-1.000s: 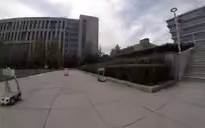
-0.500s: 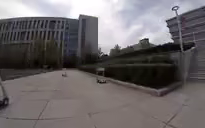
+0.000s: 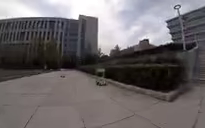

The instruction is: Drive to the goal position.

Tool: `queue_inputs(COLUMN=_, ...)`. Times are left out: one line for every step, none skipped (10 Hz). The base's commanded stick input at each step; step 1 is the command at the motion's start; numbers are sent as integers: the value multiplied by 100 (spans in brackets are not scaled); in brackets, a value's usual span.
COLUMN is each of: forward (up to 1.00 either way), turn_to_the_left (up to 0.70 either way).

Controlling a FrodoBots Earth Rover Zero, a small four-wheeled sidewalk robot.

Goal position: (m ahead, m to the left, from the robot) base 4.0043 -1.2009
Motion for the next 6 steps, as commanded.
queue_inputs(forward=70, turn_to_the_left=0)
queue_inputs(forward=70, turn_to_the_left=0)
queue_inputs(forward=70, turn_to_the_left=0)
queue_inputs(forward=70, turn_to_the_left=0)
queue_inputs(forward=70, turn_to_the_left=0)
queue_inputs(forward=70, turn_to_the_left=0)
